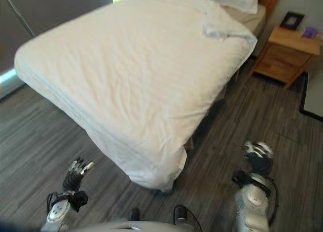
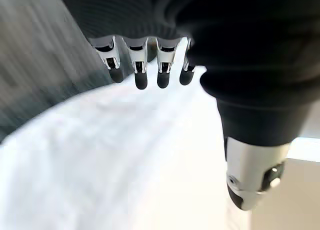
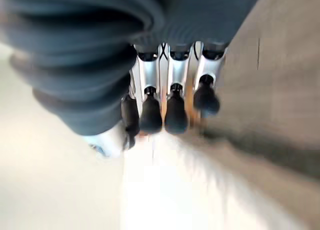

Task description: Making the bed.

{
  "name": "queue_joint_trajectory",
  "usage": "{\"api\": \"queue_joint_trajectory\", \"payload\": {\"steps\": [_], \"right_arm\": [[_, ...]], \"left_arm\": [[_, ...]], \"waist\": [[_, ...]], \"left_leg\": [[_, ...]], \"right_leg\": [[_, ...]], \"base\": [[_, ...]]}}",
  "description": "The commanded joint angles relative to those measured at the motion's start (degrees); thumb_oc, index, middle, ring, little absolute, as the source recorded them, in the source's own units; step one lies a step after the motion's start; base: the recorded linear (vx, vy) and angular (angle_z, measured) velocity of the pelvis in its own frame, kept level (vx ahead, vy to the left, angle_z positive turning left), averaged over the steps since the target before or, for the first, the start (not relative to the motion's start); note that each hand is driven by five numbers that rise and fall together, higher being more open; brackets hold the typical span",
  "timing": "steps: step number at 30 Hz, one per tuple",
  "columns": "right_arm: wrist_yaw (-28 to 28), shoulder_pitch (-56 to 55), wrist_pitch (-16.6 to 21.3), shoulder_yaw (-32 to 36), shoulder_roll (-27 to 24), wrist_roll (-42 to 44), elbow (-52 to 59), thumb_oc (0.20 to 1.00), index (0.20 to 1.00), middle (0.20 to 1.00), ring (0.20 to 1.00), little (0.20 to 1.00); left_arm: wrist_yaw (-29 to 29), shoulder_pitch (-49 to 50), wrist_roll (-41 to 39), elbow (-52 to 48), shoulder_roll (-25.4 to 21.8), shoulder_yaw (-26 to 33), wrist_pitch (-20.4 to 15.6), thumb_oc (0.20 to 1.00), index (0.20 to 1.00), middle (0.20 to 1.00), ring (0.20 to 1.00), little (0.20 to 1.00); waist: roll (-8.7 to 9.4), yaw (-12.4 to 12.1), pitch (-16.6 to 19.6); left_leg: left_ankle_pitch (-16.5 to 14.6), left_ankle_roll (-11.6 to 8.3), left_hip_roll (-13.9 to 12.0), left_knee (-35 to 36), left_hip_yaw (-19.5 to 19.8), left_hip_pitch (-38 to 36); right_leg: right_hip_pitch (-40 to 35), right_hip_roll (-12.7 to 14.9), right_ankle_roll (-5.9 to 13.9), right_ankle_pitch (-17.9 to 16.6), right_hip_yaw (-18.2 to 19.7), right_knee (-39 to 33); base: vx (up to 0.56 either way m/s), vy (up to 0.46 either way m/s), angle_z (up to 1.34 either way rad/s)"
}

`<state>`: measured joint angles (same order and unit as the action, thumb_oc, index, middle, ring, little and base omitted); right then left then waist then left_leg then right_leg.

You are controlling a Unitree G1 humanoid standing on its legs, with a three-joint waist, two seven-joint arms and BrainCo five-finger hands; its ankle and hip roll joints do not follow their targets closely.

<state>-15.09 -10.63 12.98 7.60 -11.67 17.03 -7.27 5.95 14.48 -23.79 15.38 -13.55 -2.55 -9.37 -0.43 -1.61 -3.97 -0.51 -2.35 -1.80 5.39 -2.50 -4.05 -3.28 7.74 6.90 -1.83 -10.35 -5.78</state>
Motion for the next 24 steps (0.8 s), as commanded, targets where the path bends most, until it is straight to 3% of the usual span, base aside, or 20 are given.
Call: {"api": "queue_joint_trajectory", "payload": {"steps": [1,4,7,9,10,11,12,14,16,17,19,20,21,22,24], "right_arm": [[5.37,0.32,1.33,-2.25,-0.23,2.13,4.42,1.000,1.000,1.000,1.000,1.000],[8.39,-4.13,0.50,-3.86,1.64,5.23,6.21,1.000,1.000,1.000,1.000,1.000],[8.09,-7.93,0.59,-1.49,1.31,2.99,7.41,1.000,1.000,1.000,1.000,1.000],[6.87,-8.24,0.94,0.11,1.60,1.89,7.63,1.000,1.000,1.000,1.000,1.000],[5.52,-7.53,1.36,1.09,1.75,0.61,7.65,1.000,1.000,1.000,1.000,1.000],[5.52,-7.53,1.36,1.10,1.75,0.60,7.65,1.000,1.000,1.000,1.000,1.000],[3.81,-5.63,1.82,1.41,1.71,-0.53,8.48,1.000,1.000,1.000,1.000,1.000],[2.71,-3.20,2.22,-0.12,1.52,-0.72,9.13,1.000,1.000,1.000,1.000,1.000],[3.39,-1.57,2.11,-2.61,1.35,1.05,8.86,1.000,1.000,1.000,1.000,1.000],[3.41,-1.55,2.11,-2.62,1.33,1.07,8.86,1.000,1.000,1.000,1.000,1.000],[3.46,0.57,1.16,-4.98,0.31,-0.88,7.87,1.000,1.000,1.000,1.000,1.000],[2.70,2.21,1.31,-5.40,-0.39,-1.64,8.03,1.000,1.000,1.000,1.000,1.000],[3.07,2.72,1.43,-5.72,-0.41,-1.05,8.94,1.000,1.000,1.000,1.000,1.000],[4.07,2.87,1.62,-6.28,-1.59,-0.05,9.81,1.000,1.000,1.000,1.000,1.000],[4.38,2.75,1.76,-6.20,-2.21,0.49,9.88,1.000,1.000,1.000,1.000,1.000]], "left_arm": [[-0.40,-4.11,2.00,-1.16,-2.83,1.60,-3.08,1.000,1.000,1.000,1.000,1.000],[-0.80,-2.94,1.75,-3.81,-1.88,0.77,-2.84,1.000,1.000,1.000,1.000,1.000],[-2.16,-2.74,2.16,-5.02,-2.42,-0.31,-2.65,1.000,1.000,1.000,1.000,1.000],[-2.70,-3.14,2.73,-5.62,-3.20,-0.91,-2.79,1.000,1.000,1.000,1.000,1.000],[-2.83,-3.56,3.43,-5.99,-3.86,-1.35,-2.94,1.000,1.000,1.000,1.000,1.000],[-2.83,-3.57,3.43,-5.98,-3.86,-1.35,-2.94,1.000,1.000,1.000,1.000,1.000],[-2.42,-5.51,4.17,-6.49,-5.72,-2.25,-3.24,1.000,1.000,1.000,1.000,1.000],[-1.52,-8.37,3.67,-5.69,-6.81,-3.66,-3.26,1.000,1.000,1.000,1.000,1.000],[-1.20,-8.56,3.58,-6.27,-6.67,-3.21,-2.93,1.000,1.000,1.000,1.000,1.000],[-1.20,-8.54,3.58,-6.31,-6.66,-3.17,-2.90,1.000,1.000,1.000,1.000,1.000],[-1.84,-6.71,2.93,-7.33,-6.23,-2.32,-2.88,1.000,1.000,1.000,1.000,1.000],[-1.71,-6.15,3.05,-7.51,-6.01,-2.18,-3.01,1.000,1.000,1.000,1.000,1.000],[-1.55,-5.86,2.43,-7.31,-5.81,-1.87,-2.90,1.000,1.000,1.000,1.000,1.000],[-1.69,-4.66,1.99,-6.68,-4.71,-0.94,-2.91,1.000,1.000,1.000,1.000,1.000],[-1.65,-3.81,2.09,-6.22,-3.90,-0.40,-2.38,1.000,1.000,1.000,1.000,1.000]], "waist": [[1.68,-0.42,-0.27],[2.10,0.14,-0.03],[2.21,1.70,-1.08],[2.15,2.76,-2.28],[2.23,3.48,-3.73],[2.24,3.42,-3.66],[2.02,4.91,-6.07],[1.07,4.48,-7.41],[-0.04,2.84,-7.23],[-0.06,2.76,-7.20],[0.63,0.48,-6.41],[1.10,-0.81,-6.34],[1.26,-1.70,-6.91],[1.85,-2.15,-6.82],[1.82,-2.47,-7.24]], "left_leg": [[3.64,0.09,0.55,-0.88,0.99,1.65],[2.74,0.51,0.78,-0.76,0.96,0.11],[2.65,0.75,0.92,-0.53,-0.13,0.30],[2.89,0.92,0.86,-0.39,-1.41,1.14],[2.91,1.01,0.89,-0.39,-3.52,2.17],[2.92,1.02,0.89,-0.39,-3.58,2.24],[3.93,0.77,-0.12,-0.39,-6.68,4.77],[6.29,0.67,-1.89,-0.39,-9.87,7.74],[7.89,0.53,-4.53,-0.39,-14.20,9.58],[8.01,0.52,-4.60,-0.39,-14.30,9.67],[10.07,0.40,-6.12,-0.40,-18.94,10.67],[10.69,-0.07,-7.25,-1.10,-20.46,11.92],[12.56,-1.36,-9.13,-1.58,-19.92,13.37],[15.29,-3.70,-11.58,-3.11,-19.41,16.44],[15.82,-4.80,-13.11,-5.96,-18.26,17.78]], "right_leg": [[-1.17,3.25,2.88,0.17,-1.06,5.12],[-2.26,3.66,2.91,0.66,-0.95,5.91],[-1.04,4.04,3.40,-0.29,0.35,6.37],[1.21,4.08,3.91,-2.06,1.85,5.94],[4.19,4.50,4.78,-5.67,2.79,5.72],[4.30,4.50,4.78,-5.70,2.85,5.72],[8.79,4.26,5.88,-8.76,4.94,5.80],[10.33,3.92,5.41,-5.55,2.85,10.71],[7.88,5.59,3.90,-0.04,-3.19,17.91],[8.09,5.54,3.82,-0.07,-3.08,18.04],[4.55,6.74,4.06,1.56,-3.80,26.49],[2.90,8.31,4.28,0.87,-5.88,25.82],[-1.21,5.28,2.82,6.29,-6.65,19.25],[-4.76,1.14,2.31,6.70,-5.22,7.39],[-6.06,-0.51,1.61,6.66,-4.83,4.25]], "base": [[0.00,0.000,0.00],[0.02,0.026,0.02],[-0.04,0.065,-0.01],[-0.20,0.063,-0.22],[-0.20,0.043,-0.55],[-0.44,0.040,-0.82],[-0.46,0.040,-0.93],[-0.53,0.061,-1.24],[-0.36,0.037,-1.53],[-0.37,0.004,-1.24],[-0.44,-0.099,-1.02],[-0.43,-0.341,-0.86],[-0.58,-0.607,-1.27],[-0.55,-0.654,-1.01],[-0.36,-0.391,-0.61]]}}
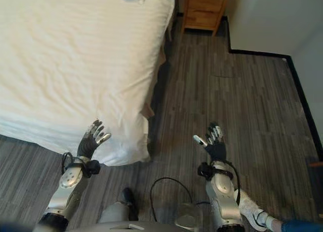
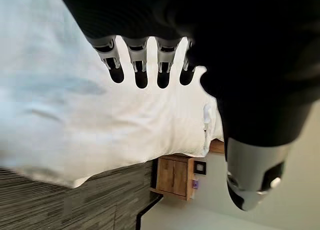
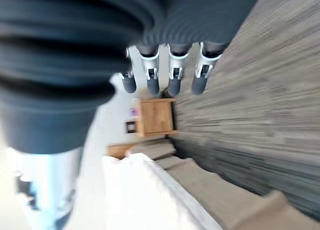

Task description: Making the bed.

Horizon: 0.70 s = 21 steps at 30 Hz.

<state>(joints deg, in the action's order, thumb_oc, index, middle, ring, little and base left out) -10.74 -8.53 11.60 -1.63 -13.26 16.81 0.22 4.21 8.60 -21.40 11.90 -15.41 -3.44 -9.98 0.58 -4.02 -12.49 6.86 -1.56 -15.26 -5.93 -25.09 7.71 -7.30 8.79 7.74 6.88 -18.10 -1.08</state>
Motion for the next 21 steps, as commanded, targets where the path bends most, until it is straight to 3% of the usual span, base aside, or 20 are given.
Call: {"api": "queue_joint_trajectory", "payload": {"steps": [1,2,3,4,5,7,9,10,11,15,21], "right_arm": [[0.67,2.23,3.52,2.17,-3.31,0.04,0.05,1.000,1.000,1.000,1.000,1.000],[0.57,3.46,3.22,2.09,-4.19,0.15,-1.46,1.000,1.000,1.000,1.000,1.000],[0.27,3.28,2.99,3.16,-3.74,2.02,-1.29,1.000,1.000,1.000,1.000,1.000],[0.48,2.45,2.94,4.09,-3.32,3.15,-1.18,1.000,1.000,1.000,1.000,1.000],[0.03,1.36,2.56,5.20,-3.04,2.63,-1.20,1.000,1.000,1.000,1.000,1.000],[-2.79,-0.43,2.23,7.13,-2.18,-0.18,-0.70,1.000,1.000,1.000,1.000,1.000],[-4.08,-1.48,1.80,7.33,-1.14,-2.20,-0.24,1.000,1.000,1.000,1.000,1.000],[-4.65,-3.71,1.41,7.98,-0.12,-3.35,0.51,1.000,1.000,1.000,1.000,1.000],[-4.76,-4.28,0.96,7.62,0.18,-4.23,0.62,1.000,1.000,1.000,1.000,1.000],[-5.33,-4.74,0.65,6.18,1.37,-2.80,0.17,1.000,1.000,1.000,1.000,1.000],[-1.99,-5.34,0.39,3.09,2.90,2.58,0.13,1.000,1.000,1.000,1.000,1.000]], "left_arm": [[0.23,3.13,-0.50,-2.15,-0.46,0.99,-2.68,1.000,1.000,1.000,1.000,1.000],[0.18,3.49,-1.99,-2.05,0.45,1.52,-2.70,1.000,1.000,1.000,1.000,1.000],[-0.02,4.19,-3.17,-1.92,1.43,2.47,-2.56,1.000,1.000,1.000,1.000,1.000],[-0.52,4.82,-3.13,-1.81,1.32,3.00,-2.46,1.000,1.000,1.000,1.000,1.000],[-0.97,5.24,-2.51,-1.69,0.96,3.17,-2.14,1.000,1.000,1.000,1.000,1.000],[-0.13,5.54,-2.21,-1.90,1.85,2.88,-1.76,1.000,1.000,1.000,1.000,1.000],[1.11,5.12,-3.00,-1.50,2.61,2.72,-1.49,1.000,1.000,1.000,1.000,1.000],[1.90,4.09,-1.66,-1.69,2.41,1.36,-1.33,1.000,1.000,1.000,1.000,1.000],[2.05,3.59,-1.20,-2.79,1.86,0.52,-1.26,1.000,1.000,1.000,1.000,1.000],[2.84,1.37,-0.68,-4.01,1.14,-2.06,-1.05,1.000,1.000,1.000,1.000,1.000],[3.48,1.15,-0.16,-3.28,1.87,-3.24,-0.08,1.000,1.000,1.000,1.000,1.000]], "waist": [[1.30,-3.50,-1.01],[1.75,-3.90,-1.30],[2.79,-3.41,-1.20],[3.10,-2.19,-0.25],[3.17,-1.49,0.97],[2.99,-0.25,1.96],[2.44,1.52,3.00],[1.00,3.66,4.69],[0.36,4.56,5.24],[-0.17,6.43,6.52],[-0.37,6.65,6.98]], "left_leg": [[5.34,-5.28,5.39,-2.32,23.71,6.27],[2.55,-5.31,9.02,-4.42,30.94,5.42],[-0.37,-4.96,11.20,-8.03,31.95,4.92],[-2.74,-3.41,10.77,-8.07,28.38,3.58],[-3.17,-2.76,10.92,-8.77,26.54,3.02],[-5.11,-1.81,14.38,-11.34,28.05,2.91],[-7.92,-0.33,16.67,-8.25,27.17,0.68],[-6.70,0.61,15.97,-0.03,24.92,-4.40],[-6.10,0.74,16.14,3.16,25.17,-5.69],[-4.84,1.02,16.54,7.54,24.78,-8.08],[-4.06,1.72,17.37,9.66,24.98,-10.26]], "right_leg": [[-0.18,-1.83,-0.37,-2.43,6.93,1.02],[0.79,-2.10,-0.72,-2.92,9.30,1.74],[1.20,-2.38,-1.11,-3.76,11.28,1.19],[1.24,-2.80,-1.28,-4.41,11.67,0.08],[1.48,-3.28,-1.65,-4.99,12.27,-0.62],[2.07,-3.98,-2.58,-5.56,13.93,-0.76],[2.20,-4.72,-2.59,-5.85,14.71,-0.76],[3.40,-5.63,-2.24,-6.21,14.49,-0.42],[4.32,-5.92,-1.97,-6.46,14.47,-0.15],[5.40,-5.85,-1.52,-6.57,15.16,0.67],[5.71,-5.30,-1.43,-5.97,15.85,2.97]], "base": [[-0.31,-0.253,-0.63],[-0.38,-0.358,-1.38],[-0.20,-0.274,-1.97],[-0.13,-0.232,-2.09],[-0.09,-0.157,-1.35],[-0.04,-0.076,-0.68],[-0.02,0.011,-0.33],[-0.04,0.084,-0.23],[-0.03,0.085,-0.18],[-0.02,0.057,-0.01],[-0.05,0.030,-0.02]]}}
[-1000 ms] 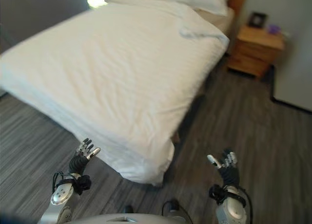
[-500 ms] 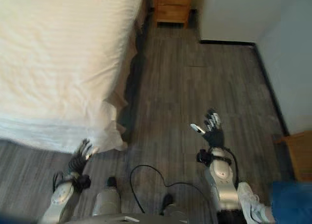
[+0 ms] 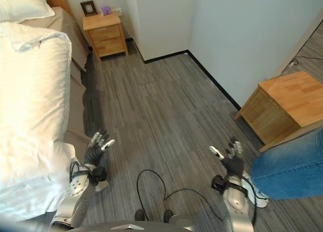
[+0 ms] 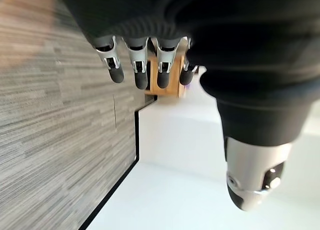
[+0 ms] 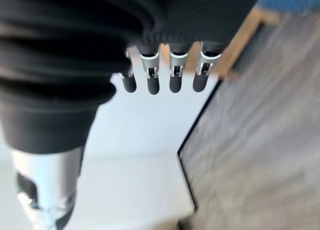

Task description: Making the bed.

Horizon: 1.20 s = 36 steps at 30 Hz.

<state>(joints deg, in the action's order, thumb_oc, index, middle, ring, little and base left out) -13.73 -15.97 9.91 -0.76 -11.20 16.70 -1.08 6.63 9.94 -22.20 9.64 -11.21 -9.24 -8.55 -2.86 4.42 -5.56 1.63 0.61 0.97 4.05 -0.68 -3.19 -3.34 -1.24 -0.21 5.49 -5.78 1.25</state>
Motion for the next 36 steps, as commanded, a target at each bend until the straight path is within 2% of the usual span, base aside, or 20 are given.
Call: {"api": "queue_joint_trajectory", "payload": {"steps": [1,8,9,10,13,15,18,21,28,29,32,33,34,36], "right_arm": [[1.12,1.94,2.04,2.26,0.96,2.79,1.34,1.000,1.000,1.000,1.000,1.000],[0.51,2.62,1.88,3.04,0.50,1.29,0.72,1.000,1.000,1.000,1.000,1.000],[5.87,1.92,0.70,4.45,-1.65,14.36,-8.63,1.000,1.000,1.000,1.000,1.000],[5.37,1.82,0.42,4.46,-0.49,17.33,-8.92,1.000,1.000,1.000,1.000,1.000],[5.85,1.62,-0.19,4.59,0.42,18.26,-9.17,1.000,1.000,1.000,1.000,1.000],[5.95,1.98,-0.49,4.28,0.08,17.52,-9.80,1.000,1.000,1.000,1.000,1.000],[5.82,4.36,-1.51,3.26,-2.10,11.36,-9.32,1.000,1.000,1.000,1.000,1.000],[5.15,6.31,-1.23,3.50,-3.67,6.63,-8.59,1.000,1.000,1.000,1.000,1.000],[6.50,11.05,-1.39,-0.13,-3.86,6.55,-7.60,1.000,1.000,1.000,1.000,1.000],[7.95,12.47,-0.99,-2.75,-2.60,9.20,-5.72,1.000,1.000,1.000,1.000,1.000],[9.17,13.61,-0.84,-4.68,-2.38,10.13,-4.57,1.000,1.000,1.000,1.000,1.000],[9.82,14.36,-0.73,-6.07,-2.04,10.62,-3.99,1.000,1.000,1.000,1.000,1.000],[10.24,13.99,-0.94,-6.54,-1.89,10.71,-3.50,1.000,1.000,1.000,1.000,1.000],[10.75,12.78,-1.33,-6.42,-2.00,10.68,-1.87,1.000,1.000,1.000,1.000,1.000]], "left_arm": [[1.14,0.05,0.66,-0.68,-2.19,2.72,-1.49,1.000,1.000,1.000,1.000,1.000],[1.26,-0.07,1.10,-0.79,-3.19,4.16,-1.59,1.000,1.000,1.000,1.000,1.000],[0.14,-2.73,4.76,3.70,-6.10,5.51,1.14,1.000,1.000,1.000,1.000,1.000],[-0.16,-3.33,5.11,3.39,-6.78,4.92,1.98,1.000,1.000,1.000,1.000,1.000],[-0.81,-3.43,5.60,2.79,-7.52,4.74,2.51,1.000,1.000,1.000,1.000,1.000],[-0.99,-3.39,5.32,2.52,-7.71,4.74,2.48,1.000,1.000,1.000,1.000,1.000],[-0.61,-3.13,4.22,2.85,-7.41,5.80,1.86,1.000,1.000,1.000,1.000,1.000],[1.16,-2.85,3.24,2.03,-6.64,8.23,0.60,1.000,1.000,1.000,1.000,1.000],[4.82,-2.29,2.83,0.65,-6.27,13.35,-0.68,1.000,1.000,1.000,1.000,1.000],[5.87,-2.63,2.68,1.42,-5.88,14.12,-0.70,1.000,1.000,1.000,1.000,1.000],[5.56,-2.54,2.81,2.72,-6.23,14.08,-0.52,1.000,1.000,1.000,1.000,1.000],[5.48,-2.31,2.94,3.19,-6.37,14.08,-0.14,1.000,1.000,1.000,1.000,1.000],[5.18,-2.25,3.27,3.23,-6.49,13.86,0.10,1.000,1.000,1.000,1.000,1.000],[5.02,-2.37,3.79,3.13,-6.72,13.65,0.19,1.000,1.000,1.000,1.000,1.000]], "waist": [[3.08,-1.89,0.29],[3.49,-2.48,1.58],[4.42,-2.97,-0.55],[3.99,-2.44,0.12],[3.60,-2.16,0.49],[3.52,-2.34,0.63],[3.77,-3.04,0.90],[4.41,-4.32,1.14],[5.81,-8.14,1.42],[6.08,-9.93,1.16],[5.64,-10.38,0.37],[4.85,-10.22,-1.49],[4.57,-9.82,-2.11],[3.92,-8.22,-3.18]], "left_leg": [[1.13,-0.39,1.19,-0.42,0.53,0.49],[0.98,-0.18,0.97,-1.43,0.78,0.33],[1.28,-4.19,-4.68,-2.76,-1.93,0.28],[1.36,-3.96,-4.39,-1.72,-2.32,-0.54],[1.18,-3.62,-4.11,-1.24,-2.63,-0.97],[0.97,-3.43,-3.96,-1.20,-2.59,-1.13],[0.40,-2.91,-3.38,-0.95,-2.77,-1.33],[-0.11,-2.26,-2.67,-0.70,-2.14,-1.27],[-0.88,-1.46,-1.25,-1.11,-0.11,-0.70],[-1.30,-1.22,-0.40,-2.18,0.97,0.37],[-2.23,-0.10,0.31,-2.79,1.14,0.48],[-2.96,1.14,0.41,-3.13,0.32,-0.29],[-3.11,1.53,0.52,-2.77,0.20,-1.15],[-3.56,1.48,-0.26,-0.81,0.27,-3.79]], "right_leg": [[1.45,4.79,6.56,-4.58,3.54,0.57],[0.44,4.83,6.50,-4.91,3.67,0.35],[-1.54,6.07,6.18,-6.66,-3.75,-3.45],[-1.69,6.39,6.36,-6.71,-3.55,-3.50],[-1.65,6.70,6.61,-6.66,-3.33,-3.52],[-1.66,6.89,6.73,-6.66,-3.10,-3.51],[-1.59,7.50,7.19,-6.80,-2.47,-3.45],[-1.72,8.21,7.83,-6.82,-2.80,-3.47],[-2.60,9.83,8.77,-6.61,-4.69,-3.25],[-2.60,11.15,9.31,-6.21,-6.49,-1.95],[0.88,13.12,9.92,-5.84,-6.11,6.05],[5.49,14.42,10.78,-9.29,-5.06,15.95],[7.88,14.13,10.78,-10.34,-3.41,20.10],[12.97,12.32,10.37,-10.74,-1.72,20.73]], "base": [[-0.01,-0.003,0.09],[-0.02,-0.006,0.03],[0.02,0.051,0.00],[0.03,0.059,0.02],[0.04,0.080,0.21],[0.03,0.072,0.01],[0.04,0.092,-0.09],[0.05,0.101,-0.02],[0.05,0.082,0.17],[0.06,0.153,0.45],[0.03,0.161,0.74],[0.04,0.185,0.40],[0.11,0.162,0.07],[0.20,0.028,-0.25]]}}
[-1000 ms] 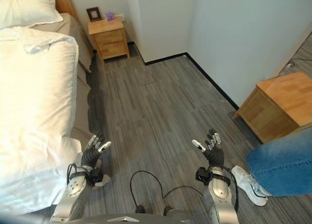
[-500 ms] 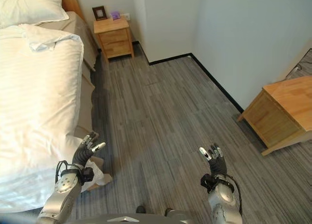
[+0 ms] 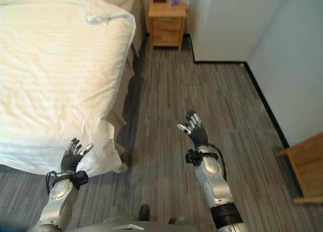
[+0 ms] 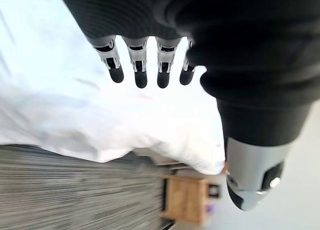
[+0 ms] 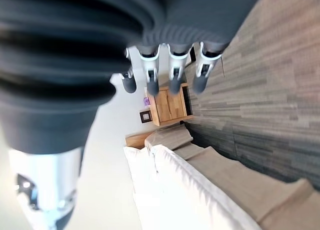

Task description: Making the bed.

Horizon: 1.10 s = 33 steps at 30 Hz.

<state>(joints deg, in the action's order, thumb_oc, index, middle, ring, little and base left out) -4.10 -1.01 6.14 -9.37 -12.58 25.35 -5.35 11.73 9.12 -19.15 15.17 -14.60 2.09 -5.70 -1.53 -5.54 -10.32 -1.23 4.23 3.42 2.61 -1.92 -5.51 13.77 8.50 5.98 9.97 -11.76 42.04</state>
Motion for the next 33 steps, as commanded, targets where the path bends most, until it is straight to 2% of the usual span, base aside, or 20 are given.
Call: {"api": "queue_joint_trajectory", "payload": {"steps": [1,2,4,5,9,10,12,14,15,17,18,21,23,24,26,28,30,31,32,33], "right_arm": [[1.31,-2.66,2.73,2.63,-0.54,2.82,2.81,1.000,1.000,1.000,1.000,1.000],[1.22,-3.83,2.97,4.07,-1.54,2.83,3.92,1.000,1.000,1.000,1.000,1.000],[0.80,-4.71,3.20,4.90,-2.15,2.08,4.42,1.000,1.000,1.000,1.000,1.000],[0.63,-6.19,3.11,5.77,-2.15,1.61,5.00,1.000,1.000,1.000,1.000,1.000],[1.16,-7.89,3.47,6.90,-2.25,2.51,5.21,1.000,1.000,1.000,1.000,1.000],[1.18,-7.83,3.53,7.08,-2.58,2.14,4.96,1.000,1.000,1.000,1.000,1.000],[0.65,-7.24,3.68,7.25,-3.77,2.26,4.65,1.000,1.000,1.000,1.000,1.000],[0.49,-6.97,4.58,8.05,-4.02,5.74,5.16,1.000,1.000,1.000,1.000,1.000],[0.37,-7.31,4.82,9.11,-4.34,6.50,5.70,1.000,1.000,1.000,1.000,1.000],[-1.50,-6.96,4.53,9.99,-5.05,6.42,4.19,1.000,1.000,1.000,1.000,1.000],[-1.98,-6.53,4.59,10.38,-4.91,7.04,4.06,1.000,1.000,1.000,1.000,1.000],[-1.39,-6.46,4.87,10.51,-4.79,5.81,3.46,1.000,1.000,1.000,1.000,1.000],[-1.03,-6.46,4.75,9.16,-4.56,4.95,2.56,1.000,1.000,1.000,1.000,1.000],[-0.70,-6.24,4.52,8.62,-4.39,4.89,2.47,1.000,1.000,1.000,1.000,1.000],[0.01,-5.55,3.74,7.93,-3.86,4.54,2.29,1.000,1.000,1.000,1.000,1.000],[0.75,-4.58,3.46,6.56,-2.83,3.84,2.84,1.000,1.000,1.000,1.000,1.000],[1.39,-4.27,3.40,5.35,-2.14,2.25,2.51,1.000,1.000,1.000,1.000,1.000],[1.51,-4.09,3.46,4.61,-1.87,1.50,2.26,1.000,1.000,1.000,1.000,1.000],[1.54,-4.03,3.31,4.34,-1.49,1.92,2.26,1.000,1.000,1.000,1.000,1.000],[1.71,-3.86,3.29,4.02,-0.94,2.87,1.77,1.000,1.000,1.000,1.000,1.000]], "left_arm": [[-0.14,-1.56,0.50,-2.46,-3.22,2.33,-2.73,1.000,1.000,1.000,1.000,1.000],[-0.42,-1.89,0.23,-3.26,-3.52,2.37,-2.82,1.000,1.000,1.000,1.000,1.000],[-0.11,-2.89,1.20,-3.09,-4.21,2.15,-2.84,1.000,1.000,1.000,1.000,1.000],[0.27,-4.92,1.45,-2.78,-4.68,1.80,-3.15,1.000,1.000,1.000,1.000,1.000],[0.15,-6.71,0.24,-3.35,-3.77,0.90,-3.83,1.000,1.000,1.000,1.000,1.000],[-0.05,-6.79,-0.07,-3.35,-3.50,0.71,-4.05,1.000,1.000,1.000,1.000,1.000],[-0.05,-7.15,-1.65,-2.64,-2.48,0.31,-4.25,1.000,1.000,1.000,1.000,1.000],[-0.58,-6.85,-3.16,-2.72,-1.96,0.03,-3.78,1.000,1.000,1.000,1.000,1.000],[-1.44,-6.64,-3.19,-3.03,-2.45,0.10,-3.43,1.000,1.000,1.000,1.000,1.000],[-2.05,-5.70,-3.92,-2.88,-1.71,-0.32,-3.07,1.000,1.000,1.000,1.000,1.000],[-2.20,-5.27,-3.76,-2.62,-1.33,-0.39,-2.81,1.000,1.000,1.000,1.000,1.000],[-3.39,-3.63,-3.28,-2.28,-1.55,-0.79,-3.16,1.000,1.000,1.000,1.000,1.000],[-3.27,-2.93,-3.18,-2.02,-1.04,-0.82,-3.24,1.000,1.000,1.000,1.000,1.000],[-3.16,-2.90,-3.11,-1.94,-0.79,-0.61,-3.07,1.000,1.000,1.000,1.000,1.000],[-3.18,-2.24,-2.69,-2.30,-0.73,0.02,-2.86,1.000,1.000,1.000,1.000,1.000],[-3.23,-1.77,-2.63,-2.81,-0.93,0.98,-3.19,1.000,1.000,1.000,1.000,1.000],[-3.17,-1.49,-2.07,-2.96,-1.41,1.28,-3.61,1.000,1.000,1.000,1.000,1.000],[-2.65,-1.68,-2.22,-2.85,-1.58,1.55,-3.58,1.000,1.000,1.000,1.000,1.000],[-1.92,-1.90,-2.91,-3.25,-1.65,2.08,-3.69,1.000,1.000,1.000,1.000,1.000],[-1.44,-2.05,-3.90,-3.53,-1.50,2.53,-3.94,1.000,1.000,1.000,1.000,1.000]], "waist": [[2.37,2.41,1.30],[2.38,4.43,0.49],[2.83,6.06,0.07],[3.08,8.20,0.41],[2.99,9.44,2.26],[2.76,9.95,2.40],[2.24,10.30,2.27],[4.43,9.48,1.04],[5.35,8.62,-0.25],[5.47,5.79,-1.70],[5.32,4.85,-1.26],[3.44,1.87,0.93],[2.72,-0.22,2.28],[2.65,-0.85,3.02],[2.72,-1.51,4.35],[3.58,-2.23,6.02],[5.58,-3.12,7.14],[6.48,-3.81,7.13],[6.51,-3.64,6.48],[5.85,-3.11,5.79]], "left_leg": [[-1.01,-2.46,-3.04,1.51,1.15,-2.66],[-2.75,-3.41,-3.30,2.39,1.34,-4.73],[-4.49,-4.27,-3.65,2.39,2.00,-6.51],[-5.93,-5.20,-4.76,2.39,2.60,-8.41],[-6.76,-6.56,-7.72,0.55,3.38,-10.46],[-5.28,-7.12,-8.79,-2.51,3.25,-10.17],[2.24,-8.96,-10.63,-19.19,2.82,-4.87],[7.08,-8.53,-10.64,-40.60,1.49,4.26],[8.14,-8.33,-11.20,-47.77,-0.27,8.69],[5.38,-7.44,-7.79,-52.38,-0.46,17.37],[4.82,-7.12,-6.17,-47.37,-0.58,19.81],[7.44,-7.12,-6.69,-20.29,-3.88,22.37],[12.18,-7.27,-3.81,-4.80,-2.96,20.63],[13.41,-7.73,-3.44,-0.77,-3.56,20.73],[15.08,-7.76,-3.90,0.03,-7.82,20.59],[14.51,-5.99,-3.37,-0.99,-11.39,18.68],[11.53,-3.35,-1.44,-4.03,-11.45,17.84],[9.58,-2.02,-0.48,-5.45,-11.53,17.00],[7.48,-0.93,-0.18,-6.34,-10.58,15.37],[6.38,-0.25,-0.21,-6.39,-9.56,13.14]], "right_leg": [[-2.32,2.44,3.95,-15.61,4.01,-22.39],[-0.14,2.31,4.23,-17.31,3.61,-30.62],[0.91,1.17,4.98,-18.96,4.08,-37.16],[1.97,-0.02,5.63,-19.74,5.38,-41.25],[0.88,-1.50,4.11,-17.90,5.60,-38.14],[0.65,-2.11,3.39,-17.32,5.71,-36.89],[-2.14,-3.55,0.82,-14.90,4.84,-35.26],[-7.31,-3.81,-2.15,-13.84,4.68,-37.64],[-9.86,-4.16,-3.82,-12.82,4.93,-38.77],[-16.68,-4.80,-4.62,-10.60,6.20,-41.80],[-18.45,-4.74,-4.23,-10.12,6.70,-42.87],[-23.76,-6.23,-3.09,-6.49,6.56,-44.52],[-27.56,-7.34,-2.46,-4.50,7.34,-45.43],[-29.76,-7.57,-2.08,-3.41,7.44,-45.71],[-32.09,-7.73,-1.77,-2.60,7.78,-45.37],[-32.47,-6.94,-1.09,-2.36,7.90,-42.68],[-31.32,-4.19,1.72,-6.34,6.93,-34.25],[-28.98,-2.76,4.80,-14.39,7.11,-24.77],[-25.48,-2.02,6.57,-21.09,7.92,-15.53],[-22.59,-1.72,6.44,-23.91,8.06,-9.58]], "base": [[0.40,-0.092,-0.34],[0.45,-0.137,-0.26],[0.51,-0.183,-0.16],[0.43,-0.157,0.09],[0.39,-0.203,0.23],[0.43,-0.253,0.17],[0.38,-0.307,0.38],[0.38,-0.451,0.20],[0.41,-0.430,-0.23],[0.61,-0.294,-0.21],[0.87,-0.163,-0.09],[0.72,-0.015,-0.40],[0.69,0.005,-0.51],[0.69,-0.013,-0.31],[0.57,-0.001,-0.09],[0.60,0.048,0.11],[0.55,0.093,-0.33],[0.43,0.101,-0.61],[0.46,0.124,-0.19],[0.48,0.147,0.16]]}}
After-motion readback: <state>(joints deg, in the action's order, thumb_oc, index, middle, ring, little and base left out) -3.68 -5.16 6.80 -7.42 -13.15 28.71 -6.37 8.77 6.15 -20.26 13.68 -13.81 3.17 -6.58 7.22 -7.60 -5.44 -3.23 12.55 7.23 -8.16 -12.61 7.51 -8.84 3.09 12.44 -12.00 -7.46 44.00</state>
